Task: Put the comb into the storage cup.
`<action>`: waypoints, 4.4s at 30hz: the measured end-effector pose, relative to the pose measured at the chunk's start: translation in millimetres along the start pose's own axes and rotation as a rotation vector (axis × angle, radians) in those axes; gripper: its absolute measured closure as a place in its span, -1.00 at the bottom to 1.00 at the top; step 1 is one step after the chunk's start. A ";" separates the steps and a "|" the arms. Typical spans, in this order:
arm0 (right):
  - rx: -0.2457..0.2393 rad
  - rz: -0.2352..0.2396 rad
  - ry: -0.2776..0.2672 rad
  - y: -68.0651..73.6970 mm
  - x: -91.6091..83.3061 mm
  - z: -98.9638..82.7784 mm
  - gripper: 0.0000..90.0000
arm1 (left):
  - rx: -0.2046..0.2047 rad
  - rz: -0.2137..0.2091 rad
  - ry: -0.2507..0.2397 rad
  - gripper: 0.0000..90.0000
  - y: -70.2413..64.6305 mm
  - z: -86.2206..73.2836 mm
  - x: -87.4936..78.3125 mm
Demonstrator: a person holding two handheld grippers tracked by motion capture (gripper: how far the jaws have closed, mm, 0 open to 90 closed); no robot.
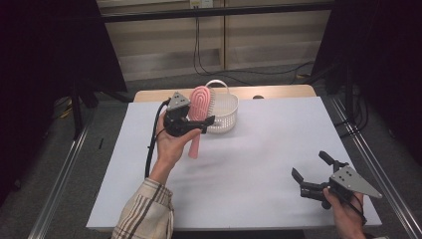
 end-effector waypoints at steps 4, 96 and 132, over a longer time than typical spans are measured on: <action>0.000 -0.002 0.000 -0.5 -0.1 0.0 -1.00 | -0.013 0.000 -0.024 -0.57 0.4 4.1 -1.2; 0.000 0.005 -0.005 0.4 -2.3 0.7 -1.00 | 0.057 0.113 -0.260 -0.58 31.7 85.3 21.2; 0.007 0.009 -0.008 0.9 -3.6 0.8 -1.00 | 0.045 0.128 -0.304 -0.58 36.3 99.8 56.8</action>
Point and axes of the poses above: each handheld gripper's, and its own axes: x roughly forward along the jaws, z roughly out of its top, y roughly to its left, the point moved 8 cm from there along x, roughly forward along the jaws, and after that the axes turned 2 degrees about -x, right-handed, at the moved point
